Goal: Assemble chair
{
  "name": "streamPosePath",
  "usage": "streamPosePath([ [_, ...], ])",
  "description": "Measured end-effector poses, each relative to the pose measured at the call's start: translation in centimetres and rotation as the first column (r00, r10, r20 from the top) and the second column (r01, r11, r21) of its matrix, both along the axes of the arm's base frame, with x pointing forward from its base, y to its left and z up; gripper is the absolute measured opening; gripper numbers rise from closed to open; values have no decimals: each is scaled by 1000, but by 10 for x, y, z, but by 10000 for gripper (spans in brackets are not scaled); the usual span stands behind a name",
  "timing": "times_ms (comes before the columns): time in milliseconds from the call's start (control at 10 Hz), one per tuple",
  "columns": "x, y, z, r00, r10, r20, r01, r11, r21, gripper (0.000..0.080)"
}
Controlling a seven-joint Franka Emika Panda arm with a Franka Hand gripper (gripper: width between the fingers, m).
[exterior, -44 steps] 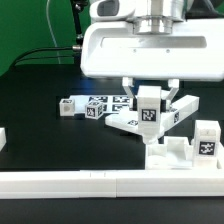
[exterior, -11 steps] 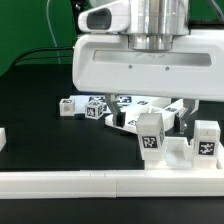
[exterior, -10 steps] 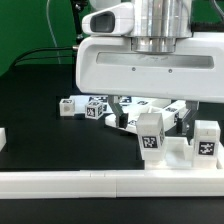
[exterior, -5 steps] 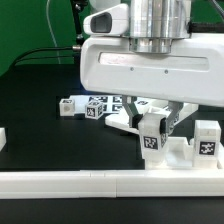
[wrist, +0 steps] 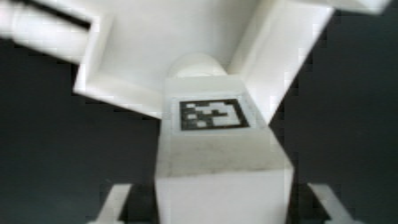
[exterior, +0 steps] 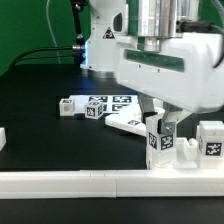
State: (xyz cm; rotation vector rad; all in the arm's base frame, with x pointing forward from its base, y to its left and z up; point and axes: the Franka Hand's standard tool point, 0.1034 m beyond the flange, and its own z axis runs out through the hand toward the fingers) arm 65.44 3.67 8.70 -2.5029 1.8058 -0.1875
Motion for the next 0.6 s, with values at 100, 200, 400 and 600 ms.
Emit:
streamPosePath([
  [100, -1, -1, 0, 993, -116, -3, 116, 993, 20, 286],
  [200, -4, -3, -1, 969, -249, 7, 248, 968, 42, 286],
  [400, -5, -3, -1, 966, -258, 12, 257, 965, 49, 294],
  [600, -6, 5, 0, 1000, 14, -17, -14, 1000, -7, 463],
])
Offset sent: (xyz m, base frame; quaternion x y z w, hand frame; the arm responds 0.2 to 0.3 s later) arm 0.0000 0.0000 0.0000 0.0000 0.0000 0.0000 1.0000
